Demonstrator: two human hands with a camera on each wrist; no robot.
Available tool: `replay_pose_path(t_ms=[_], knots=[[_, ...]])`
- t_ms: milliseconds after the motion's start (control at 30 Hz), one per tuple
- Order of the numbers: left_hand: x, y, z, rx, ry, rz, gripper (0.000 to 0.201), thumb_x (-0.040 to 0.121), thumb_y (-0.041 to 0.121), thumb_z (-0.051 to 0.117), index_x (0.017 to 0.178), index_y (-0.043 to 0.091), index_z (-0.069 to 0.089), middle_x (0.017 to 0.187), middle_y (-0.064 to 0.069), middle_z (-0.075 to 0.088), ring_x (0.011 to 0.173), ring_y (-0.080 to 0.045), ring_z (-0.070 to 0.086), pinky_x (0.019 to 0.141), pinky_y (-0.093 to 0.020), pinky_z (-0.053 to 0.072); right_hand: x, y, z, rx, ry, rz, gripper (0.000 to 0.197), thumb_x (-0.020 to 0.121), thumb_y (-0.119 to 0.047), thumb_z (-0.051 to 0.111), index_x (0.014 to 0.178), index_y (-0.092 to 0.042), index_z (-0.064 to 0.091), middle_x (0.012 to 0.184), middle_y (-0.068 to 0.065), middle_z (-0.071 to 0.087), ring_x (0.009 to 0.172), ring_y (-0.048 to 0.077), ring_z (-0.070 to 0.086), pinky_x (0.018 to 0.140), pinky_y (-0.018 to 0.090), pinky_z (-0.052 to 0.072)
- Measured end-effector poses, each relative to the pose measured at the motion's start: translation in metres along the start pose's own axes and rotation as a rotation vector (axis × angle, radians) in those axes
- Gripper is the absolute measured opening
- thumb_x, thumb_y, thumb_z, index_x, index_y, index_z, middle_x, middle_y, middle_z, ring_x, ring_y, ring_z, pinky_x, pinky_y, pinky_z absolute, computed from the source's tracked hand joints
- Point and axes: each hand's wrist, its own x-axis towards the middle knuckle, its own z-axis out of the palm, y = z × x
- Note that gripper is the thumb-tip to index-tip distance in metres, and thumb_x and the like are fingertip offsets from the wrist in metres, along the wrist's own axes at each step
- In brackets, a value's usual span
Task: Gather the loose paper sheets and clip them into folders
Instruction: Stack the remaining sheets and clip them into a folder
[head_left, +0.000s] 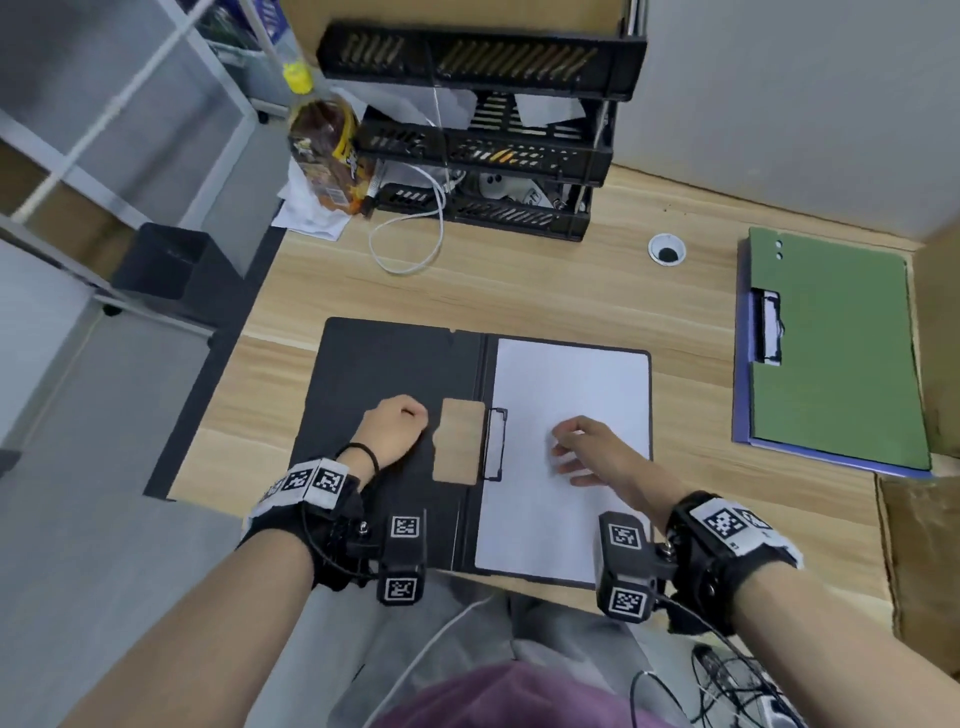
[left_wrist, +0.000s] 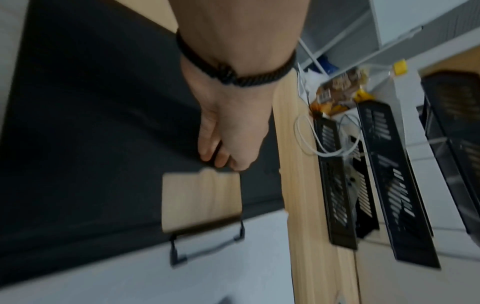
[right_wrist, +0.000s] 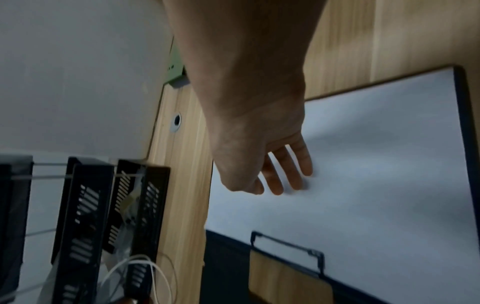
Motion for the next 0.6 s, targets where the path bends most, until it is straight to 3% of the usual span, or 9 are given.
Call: replay_pose_path(t_ms=[133,233,333,467,533,600], knots=[[-0.004,-0.056,-0.041,-0.050,0.208,-0.120,0.024,0.091,0.012,0.055,0.113,0.009,0.063,0.113,-0.010,0.065,0.110,-0.026,0.059,0.089,-0.025,0.040,0.011,-0.013,0.045,-0.089,-0.009,0.066,0.021,0.098,-0.026,0.040,0.116,-0.019,0.047,0.110,0.001,0.057,0.088,0.017,0.057,0.079,0.035,0.047],[-0.008,-0.090,-0.064,-0.123,0.287,-0.229,0.030,0.091,0.012,0.054,0.119,0.009,0.061,0.118,-0.011,0.065,0.114,-0.029,0.057,0.095,-0.029,0.041,0.018,-0.020,0.071,-0.078,0.017,0.096,0.018,0.098,-0.023,0.042,0.115,-0.015,0.043,0.106,0.004,0.052,0.089,0.018,0.055,0.083,0.039,0.051],[-0.004,-0.113,-0.076,-0.220,0.281,-0.250,0.030,0.090,0.016,0.057,0.120,0.012,0.062,0.120,-0.008,0.066,0.114,-0.027,0.058,0.101,-0.031,0.042,0.022,-0.027,0.087,-0.033,0.051,0.118,0.019,0.098,-0.019,0.044,0.116,-0.013,0.038,0.096,0.002,0.049,0.083,0.016,0.052,0.080,0.040,0.055],[0.003,-0.124,-0.088,-0.331,0.198,-0.275,0.037,0.087,0.025,0.062,0.123,0.016,0.057,0.119,0.000,0.059,0.112,-0.020,0.055,0.095,-0.028,0.040,0.029,-0.032,0.097,-0.024,0.078,0.120,0.023,0.094,-0.017,0.047,0.114,-0.012,0.037,0.086,0.004,0.053,0.069,0.017,0.053,0.070,0.038,0.058],[0.006,-0.125,-0.098,-0.395,0.163,-0.270,0.039,0.086,0.023,0.064,0.123,0.015,0.055,0.122,-0.002,0.059,0.109,-0.019,0.055,0.096,-0.030,0.042,0.031,-0.036,0.100,-0.018,0.087,0.112,0.021,0.095,-0.018,0.047,0.113,-0.013,0.037,0.087,0.005,0.054,0.069,0.018,0.054,0.064,0.034,0.056],[0.004,-0.119,-0.114,-0.464,0.155,-0.217,0.035,0.088,0.015,0.063,0.122,0.013,0.057,0.121,-0.006,0.061,0.101,-0.018,0.058,0.089,-0.028,0.047,0.033,-0.041,0.100,0.024,0.086,0.097,0.020,0.097,-0.020,0.047,0.112,-0.015,0.036,0.091,0.007,0.054,0.072,0.020,0.056,0.066,0.035,0.055]])
